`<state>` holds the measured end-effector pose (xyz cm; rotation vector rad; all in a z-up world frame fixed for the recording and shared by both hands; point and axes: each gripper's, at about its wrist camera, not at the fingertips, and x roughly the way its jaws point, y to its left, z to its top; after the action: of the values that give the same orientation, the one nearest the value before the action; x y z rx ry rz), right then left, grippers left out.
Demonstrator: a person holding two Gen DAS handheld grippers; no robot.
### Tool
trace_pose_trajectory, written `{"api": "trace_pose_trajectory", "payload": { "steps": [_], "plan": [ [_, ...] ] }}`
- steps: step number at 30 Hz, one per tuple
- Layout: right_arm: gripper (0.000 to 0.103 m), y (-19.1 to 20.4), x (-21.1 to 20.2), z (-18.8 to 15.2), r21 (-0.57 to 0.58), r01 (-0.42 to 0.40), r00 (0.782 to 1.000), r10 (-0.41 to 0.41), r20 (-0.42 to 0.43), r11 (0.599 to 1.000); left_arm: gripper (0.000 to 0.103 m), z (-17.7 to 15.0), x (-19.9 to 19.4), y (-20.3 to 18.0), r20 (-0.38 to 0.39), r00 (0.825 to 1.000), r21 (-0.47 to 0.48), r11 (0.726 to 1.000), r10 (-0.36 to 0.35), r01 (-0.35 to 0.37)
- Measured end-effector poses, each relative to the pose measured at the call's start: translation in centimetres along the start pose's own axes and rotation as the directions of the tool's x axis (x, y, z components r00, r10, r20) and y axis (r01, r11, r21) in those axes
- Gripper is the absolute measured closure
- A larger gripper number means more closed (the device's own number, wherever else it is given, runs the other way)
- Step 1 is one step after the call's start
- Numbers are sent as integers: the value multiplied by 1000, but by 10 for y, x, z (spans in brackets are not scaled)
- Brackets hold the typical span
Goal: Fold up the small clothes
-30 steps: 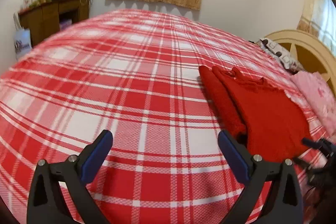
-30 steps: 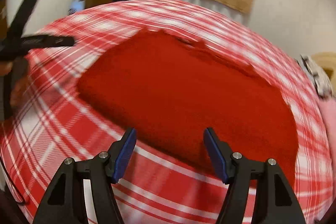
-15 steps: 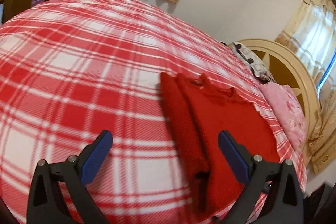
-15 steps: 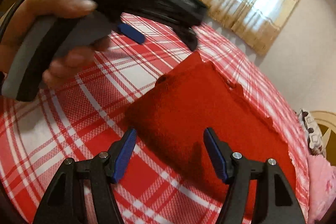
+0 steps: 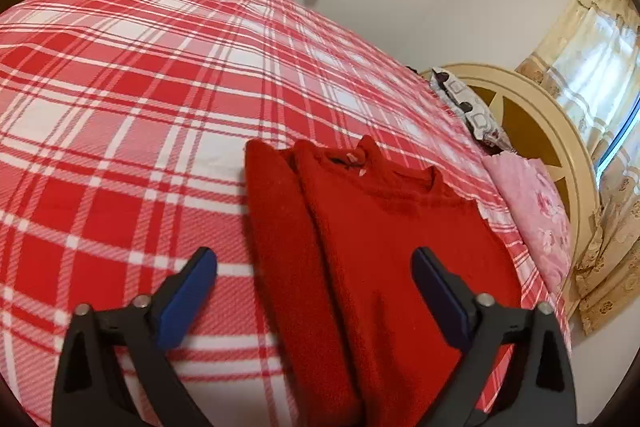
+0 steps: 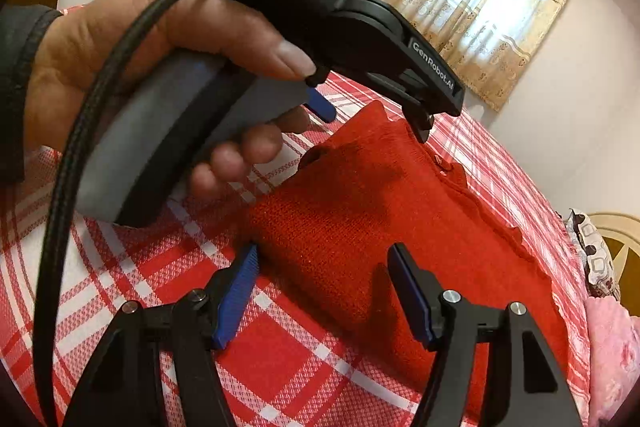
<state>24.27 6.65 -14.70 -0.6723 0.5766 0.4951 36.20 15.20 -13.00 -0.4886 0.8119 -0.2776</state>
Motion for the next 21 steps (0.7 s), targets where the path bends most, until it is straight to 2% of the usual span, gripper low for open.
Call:
{"api": "trace_pose_trajectory", "payload": {
  "steps": [1, 3, 5, 6, 8, 10, 11, 13, 15, 21],
  "plan": [
    [36, 1, -1, 0, -3, 5, 1000, -5, 3, 1000, 10, 0, 2, 1, -4, 1000, -5, 1000, -7, 7],
    [38, 1, -1, 1, -16, 16, 1000, -16, 9, 1000, 22, 0, 6, 2, -4, 1000, -7, 1000, -16, 16],
    [38, 4, -2, 1, -25, 26, 1000, -26, 14, 999, 29, 0, 10, 4, -15, 1000, -5, 1000, -25, 24],
    [41, 4, -2, 1, -31, 23, 1000, -23, 14, 999, 36, -1, 11, 6, -19, 999, -14, 999, -37, 36],
    [47, 8, -4, 1, -41, 19, 1000, -18, 18, 999, 41, 0, 12, 8, -28, 998, -21, 998, -55, 55],
    [61, 9, -4, 0, -54, 18, 1000, -17, 20, 998, 43, -2, 12, 10, -20, 998, -41, 997, -65, 64],
    [76, 9, -3, 0, -60, 10, 1000, -9, 18, 998, 48, -3, 12, 12, -19, 997, -52, 996, -73, 72],
    [82, 13, -5, -1, -70, 10, 1000, -9, 17, 997, 53, -3, 12, 16, -18, 996, -73, 994, -89, 87],
    [93, 11, -4, -2, -64, 1, 1000, -1, 12, 998, 65, -3, 12, 19, -20, 994, -83, 991, -109, 107],
    [95, 2, -14, 1, -10, -19, 999, 19, 34, 1000, 72, -1, 15, 23, -34, 989, -110, 984, -146, 142]
  ]
}}
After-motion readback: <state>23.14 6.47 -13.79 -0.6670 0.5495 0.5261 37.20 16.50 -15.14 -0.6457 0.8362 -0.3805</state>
